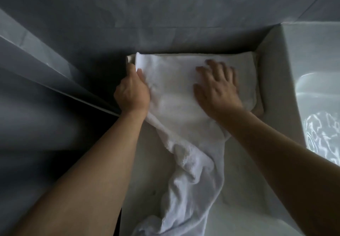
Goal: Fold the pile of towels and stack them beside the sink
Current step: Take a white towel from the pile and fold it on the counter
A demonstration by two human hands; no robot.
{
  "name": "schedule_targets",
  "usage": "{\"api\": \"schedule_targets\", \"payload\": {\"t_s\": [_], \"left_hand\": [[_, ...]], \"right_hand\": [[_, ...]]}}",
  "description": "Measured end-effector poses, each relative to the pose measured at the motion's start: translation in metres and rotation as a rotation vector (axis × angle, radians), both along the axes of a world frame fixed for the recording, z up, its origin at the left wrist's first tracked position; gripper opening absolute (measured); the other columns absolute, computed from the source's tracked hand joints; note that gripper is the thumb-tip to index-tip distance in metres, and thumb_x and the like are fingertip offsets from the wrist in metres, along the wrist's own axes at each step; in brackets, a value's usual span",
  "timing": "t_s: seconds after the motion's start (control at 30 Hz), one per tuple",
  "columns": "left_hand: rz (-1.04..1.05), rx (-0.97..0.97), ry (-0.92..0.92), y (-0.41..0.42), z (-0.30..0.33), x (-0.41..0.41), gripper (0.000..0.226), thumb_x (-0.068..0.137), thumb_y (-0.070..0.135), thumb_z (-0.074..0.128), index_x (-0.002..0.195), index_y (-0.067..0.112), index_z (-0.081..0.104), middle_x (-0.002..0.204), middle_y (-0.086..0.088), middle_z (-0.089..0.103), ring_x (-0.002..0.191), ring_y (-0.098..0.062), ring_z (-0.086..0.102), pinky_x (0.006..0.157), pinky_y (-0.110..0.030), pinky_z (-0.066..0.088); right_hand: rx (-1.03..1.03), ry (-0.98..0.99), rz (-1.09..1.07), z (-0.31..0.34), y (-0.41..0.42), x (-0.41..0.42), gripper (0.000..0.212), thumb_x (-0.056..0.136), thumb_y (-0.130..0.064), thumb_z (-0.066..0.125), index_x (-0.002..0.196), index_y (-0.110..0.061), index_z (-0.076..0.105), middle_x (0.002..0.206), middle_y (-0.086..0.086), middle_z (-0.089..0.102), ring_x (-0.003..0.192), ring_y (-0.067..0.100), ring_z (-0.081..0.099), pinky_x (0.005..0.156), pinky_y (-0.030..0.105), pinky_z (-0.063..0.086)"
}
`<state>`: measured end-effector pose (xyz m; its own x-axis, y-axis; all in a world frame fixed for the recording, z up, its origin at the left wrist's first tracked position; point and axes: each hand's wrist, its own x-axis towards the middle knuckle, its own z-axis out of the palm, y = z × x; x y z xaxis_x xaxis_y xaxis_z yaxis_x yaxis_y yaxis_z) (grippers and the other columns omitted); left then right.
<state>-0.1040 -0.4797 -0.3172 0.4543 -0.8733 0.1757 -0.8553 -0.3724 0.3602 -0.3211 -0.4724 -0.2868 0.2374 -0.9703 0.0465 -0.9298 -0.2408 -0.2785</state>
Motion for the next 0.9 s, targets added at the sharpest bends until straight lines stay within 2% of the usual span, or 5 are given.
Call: {"api": "schedule_targets", "payload": {"t_s": [0.23,0.37,0.5,0.73,0.9], "left_hand": [[0.042,0.054,0.113,0.002,0.010,-0.001,0.032,0.104,0.032,0.039,0.120,0.007,0.049,0.108,-0.021,0.068,0.099,-0.045,0.062,0.071,-0.038,0.031],[0.211,0.062,0.801,0.031,0.031,0.018,0.019,0.084,0.029,0.056,0.094,0.013,0.059,0.086,-0.006,0.064,0.080,-0.025,0.063,0.068,-0.037,0.049],[0.210,0.447,1.262,0.081,0.045,0.010,0.017,0.086,0.031,0.066,0.078,0.017,0.066,0.061,-0.001,0.064,0.051,-0.013,0.058,0.049,-0.024,0.040],[0.253,0.377,1.636,0.128,0.043,-0.002,0.016,0.092,0.017,0.062,0.106,0.015,0.070,0.101,-0.006,0.076,0.092,-0.021,0.073,0.080,-0.037,0.058],[0.233,0.467,0.869,0.145,0.045,0.032,0.028,0.098,0.039,0.055,0.097,0.012,0.062,0.091,-0.012,0.069,0.084,-0.034,0.068,0.073,-0.046,0.055]], "right_hand": [[-0.021,0.067,0.106,-0.028,-0.013,-0.010,0.060,0.095,-0.050,0.030,0.148,-0.025,0.037,0.151,0.009,0.036,0.141,0.029,0.029,0.118,0.046,0.015],[-0.037,0.072,0.108,-0.032,-0.015,-0.009,0.060,0.094,-0.049,0.029,0.148,-0.025,0.037,0.151,0.010,0.037,0.141,0.031,0.029,0.118,0.048,0.015],[-0.038,0.080,0.101,-0.031,-0.016,-0.009,0.061,0.093,-0.049,0.027,0.148,-0.025,0.038,0.151,0.010,0.036,0.141,0.030,0.029,0.117,0.046,0.015],[-0.051,0.075,0.105,-0.029,-0.017,-0.008,0.059,0.093,-0.047,0.031,0.147,-0.025,0.037,0.150,0.008,0.036,0.140,0.029,0.028,0.117,0.045,0.014],[-0.054,0.080,0.117,-0.028,-0.017,-0.007,0.060,0.092,-0.047,0.032,0.147,-0.024,0.037,0.150,0.009,0.035,0.140,0.029,0.028,0.117,0.046,0.015]]}}
